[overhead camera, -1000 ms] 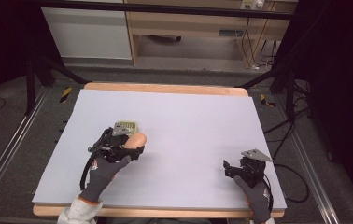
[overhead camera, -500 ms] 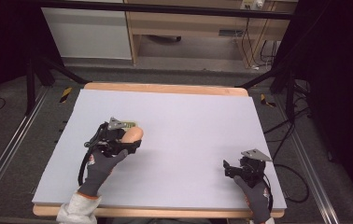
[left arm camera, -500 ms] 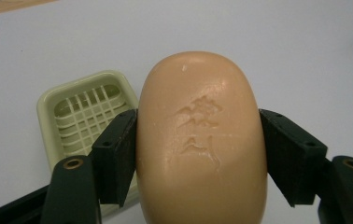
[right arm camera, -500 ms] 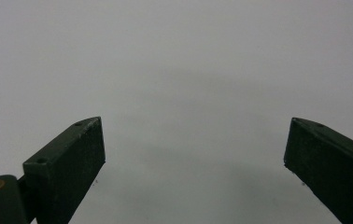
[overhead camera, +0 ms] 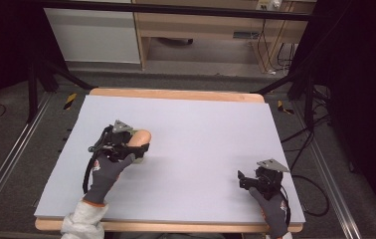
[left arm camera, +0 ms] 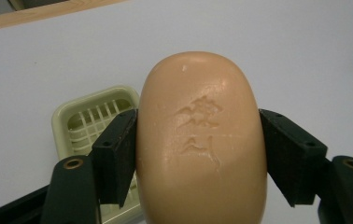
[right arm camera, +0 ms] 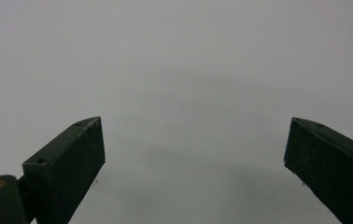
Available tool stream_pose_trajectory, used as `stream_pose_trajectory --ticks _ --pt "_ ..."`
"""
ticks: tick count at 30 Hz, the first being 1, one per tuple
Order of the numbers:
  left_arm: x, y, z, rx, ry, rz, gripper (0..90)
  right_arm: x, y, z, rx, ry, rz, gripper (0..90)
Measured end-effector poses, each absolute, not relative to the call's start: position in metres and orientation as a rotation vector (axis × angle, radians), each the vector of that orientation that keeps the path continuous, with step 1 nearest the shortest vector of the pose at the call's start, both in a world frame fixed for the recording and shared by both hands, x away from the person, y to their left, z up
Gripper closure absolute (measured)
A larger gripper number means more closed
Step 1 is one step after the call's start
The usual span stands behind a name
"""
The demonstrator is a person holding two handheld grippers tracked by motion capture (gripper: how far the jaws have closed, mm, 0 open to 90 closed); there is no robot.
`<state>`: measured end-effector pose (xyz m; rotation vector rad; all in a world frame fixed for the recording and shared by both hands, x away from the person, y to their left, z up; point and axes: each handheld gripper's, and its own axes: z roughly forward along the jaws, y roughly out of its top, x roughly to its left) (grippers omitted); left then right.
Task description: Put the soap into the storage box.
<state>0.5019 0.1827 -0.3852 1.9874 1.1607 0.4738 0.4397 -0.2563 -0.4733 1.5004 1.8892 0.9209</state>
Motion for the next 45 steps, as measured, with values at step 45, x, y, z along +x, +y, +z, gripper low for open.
stream_pose_trajectory --ticks 45 --pt "0.557 0.203 -0.435 2.029 1.354 0.5 31.9 0.441 -0.255 -0.474 1.495 1.896 0.912 5.6"
